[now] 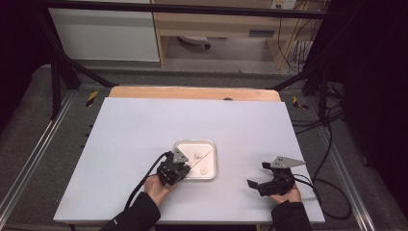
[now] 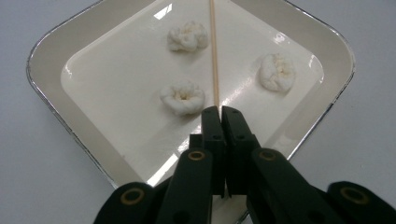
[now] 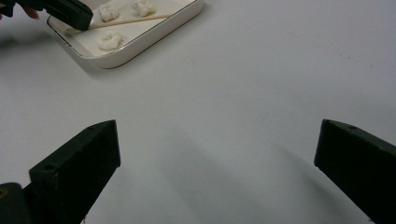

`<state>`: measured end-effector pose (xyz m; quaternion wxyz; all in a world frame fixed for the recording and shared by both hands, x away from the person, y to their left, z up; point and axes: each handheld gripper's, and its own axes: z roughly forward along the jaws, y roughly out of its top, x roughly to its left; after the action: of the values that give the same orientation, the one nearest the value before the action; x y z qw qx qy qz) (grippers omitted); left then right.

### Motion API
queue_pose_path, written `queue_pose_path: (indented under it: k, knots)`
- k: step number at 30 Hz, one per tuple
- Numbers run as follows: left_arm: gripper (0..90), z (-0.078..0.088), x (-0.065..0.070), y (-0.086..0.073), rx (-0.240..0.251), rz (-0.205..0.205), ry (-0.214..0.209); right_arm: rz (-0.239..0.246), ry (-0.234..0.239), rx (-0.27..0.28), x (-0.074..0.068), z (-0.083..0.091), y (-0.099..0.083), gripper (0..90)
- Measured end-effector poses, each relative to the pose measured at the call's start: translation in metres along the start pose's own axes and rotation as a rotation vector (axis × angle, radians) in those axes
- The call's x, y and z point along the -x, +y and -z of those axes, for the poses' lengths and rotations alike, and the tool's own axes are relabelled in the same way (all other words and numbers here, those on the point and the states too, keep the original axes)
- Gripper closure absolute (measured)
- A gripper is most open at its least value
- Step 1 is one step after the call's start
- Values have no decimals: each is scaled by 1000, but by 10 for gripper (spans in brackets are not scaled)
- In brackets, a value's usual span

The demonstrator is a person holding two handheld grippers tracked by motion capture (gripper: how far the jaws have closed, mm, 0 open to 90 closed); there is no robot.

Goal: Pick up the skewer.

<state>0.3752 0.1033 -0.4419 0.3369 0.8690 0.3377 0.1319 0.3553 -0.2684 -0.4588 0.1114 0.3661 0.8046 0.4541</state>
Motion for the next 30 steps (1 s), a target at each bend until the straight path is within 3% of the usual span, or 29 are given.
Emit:
queue_pose_path:
  k: [24,30]
  knots:
    - [892,21,-2,1,124,18,-10,2,4,-7,0,0,0,9]
    - [892,27,-4,2,162,38,-10,-1,5,-5,-1,-1,0,9]
